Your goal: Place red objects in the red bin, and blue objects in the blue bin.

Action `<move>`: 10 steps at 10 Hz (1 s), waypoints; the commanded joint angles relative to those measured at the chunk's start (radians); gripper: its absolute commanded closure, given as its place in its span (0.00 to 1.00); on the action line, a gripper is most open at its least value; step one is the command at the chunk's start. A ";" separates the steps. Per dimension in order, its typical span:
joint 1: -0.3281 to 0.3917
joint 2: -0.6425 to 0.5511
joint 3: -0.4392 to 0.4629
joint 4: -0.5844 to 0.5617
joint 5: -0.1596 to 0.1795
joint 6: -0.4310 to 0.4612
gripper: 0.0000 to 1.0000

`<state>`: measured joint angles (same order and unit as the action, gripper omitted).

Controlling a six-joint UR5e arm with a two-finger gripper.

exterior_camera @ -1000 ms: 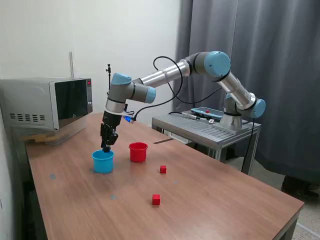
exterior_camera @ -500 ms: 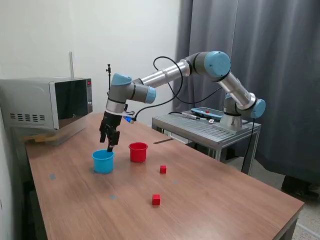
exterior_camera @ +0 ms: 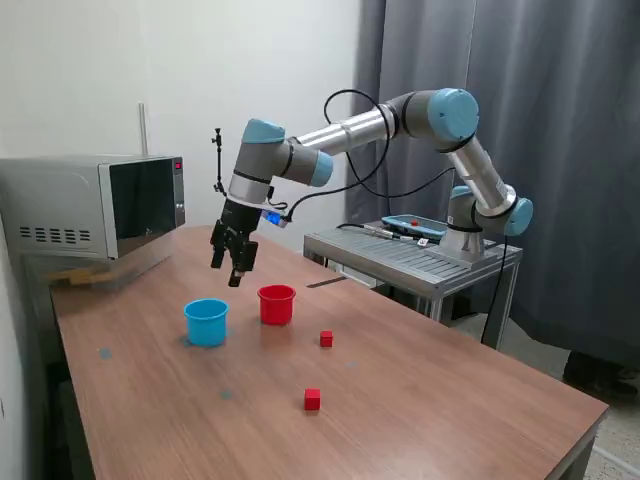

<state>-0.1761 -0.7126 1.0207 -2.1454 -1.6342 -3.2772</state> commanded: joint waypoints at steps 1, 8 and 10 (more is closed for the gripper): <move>0.113 -0.051 0.061 0.015 0.002 0.007 0.00; 0.291 -0.064 0.084 0.099 0.071 0.048 0.00; 0.293 -0.056 0.099 0.104 0.073 -0.030 0.00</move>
<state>0.1123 -0.7735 1.1104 -2.0456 -1.5665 -3.2588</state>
